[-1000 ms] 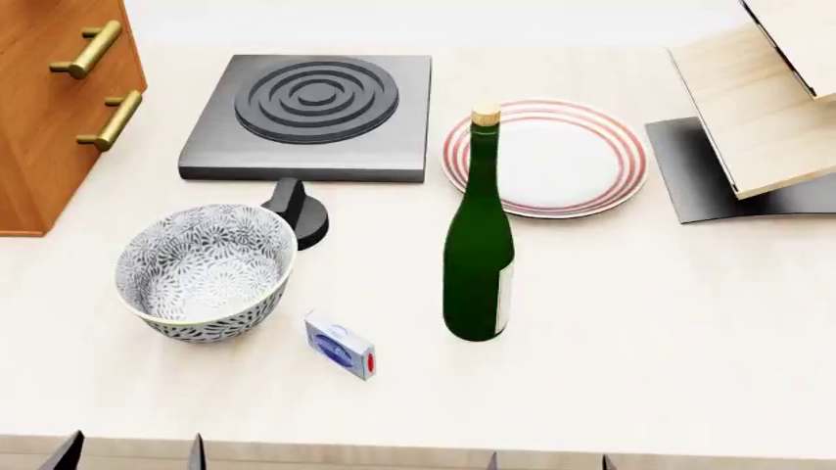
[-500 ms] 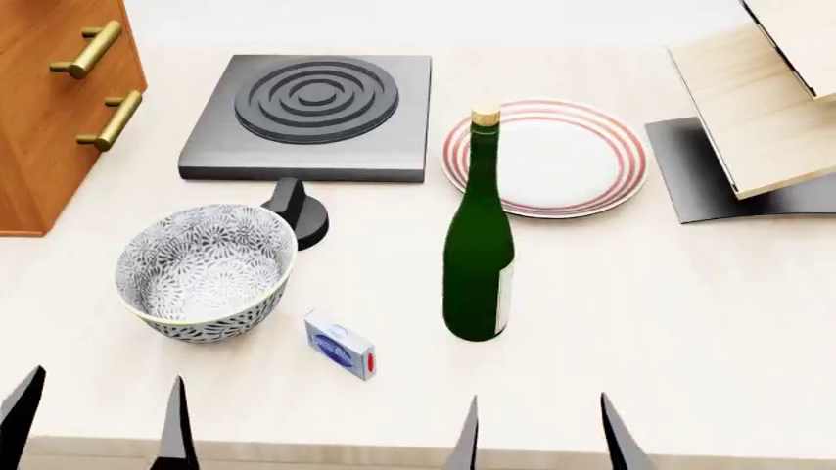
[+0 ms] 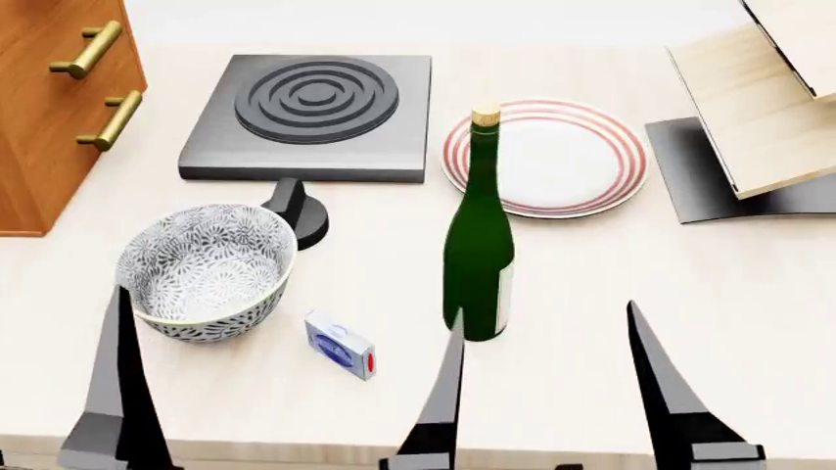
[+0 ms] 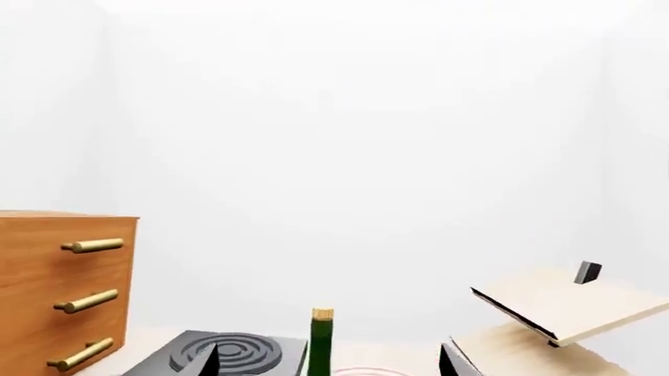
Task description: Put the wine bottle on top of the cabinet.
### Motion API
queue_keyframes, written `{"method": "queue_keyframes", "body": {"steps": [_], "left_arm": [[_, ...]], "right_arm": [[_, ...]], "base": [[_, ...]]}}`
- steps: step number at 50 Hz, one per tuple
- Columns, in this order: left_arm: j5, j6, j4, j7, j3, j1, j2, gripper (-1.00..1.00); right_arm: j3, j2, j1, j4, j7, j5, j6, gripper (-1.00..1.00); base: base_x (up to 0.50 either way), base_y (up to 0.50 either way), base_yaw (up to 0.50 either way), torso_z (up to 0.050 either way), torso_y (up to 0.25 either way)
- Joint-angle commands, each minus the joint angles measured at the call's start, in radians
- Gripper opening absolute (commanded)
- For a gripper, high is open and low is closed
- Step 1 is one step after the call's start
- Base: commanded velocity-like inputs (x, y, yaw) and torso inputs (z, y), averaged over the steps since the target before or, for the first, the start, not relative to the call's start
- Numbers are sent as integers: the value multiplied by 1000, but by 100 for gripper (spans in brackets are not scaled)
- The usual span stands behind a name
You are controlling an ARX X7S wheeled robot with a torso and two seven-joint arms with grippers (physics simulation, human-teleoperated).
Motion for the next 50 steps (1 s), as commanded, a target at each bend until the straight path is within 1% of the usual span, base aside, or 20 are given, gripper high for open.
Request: {"method": "queue_keyframes", "body": {"steps": [1,8,12,15,20,26,32,36,41,50], "left_arm": [[-1,-108,153,-15,22,-39,-8,100],[-23,-104,154,-41,21,-44,-30,100],[-37,-107,155,-69,32,-52,-51,100],[-47,-107,155,-92,48,-57,-70,100],[-73,-107,155,-140,68,-71,-109,100],[-125,-101,156,-227,104,-97,-179,100],[-200,-81,155,-361,170,-142,-286,100],[-227,-70,155,-415,200,-163,-328,100],[-252,-60,153,-466,233,-186,-366,100],[-271,-54,151,-504,260,-206,-394,100]], "right_arm": [[-7,11,35,-149,13,11,112,100],[-13,16,41,-160,20,16,122,100],[-18,20,43,-157,24,15,117,100],[-27,23,54,-155,37,-4,143,100],[-40,27,68,-153,47,-18,186,100],[-22,26,58,-158,39,20,167,100],[-21,31,56,-159,36,36,158,100],[-19,35,54,-160,39,43,157,100],[-19,38,57,-164,44,49,162,100],[-20,46,57,-158,52,60,155,100]], "base": [[0,0,0,0,0],[0,0,0,0,0],[0,0,0,0,0],[0,0,0,0,0],[0,0,0,0,0],[12,0,0,0,0],[438,0,0,0,0],[500,0,0,0,0],[500,0,0,0,0],[500,0,0,0,0]]}}
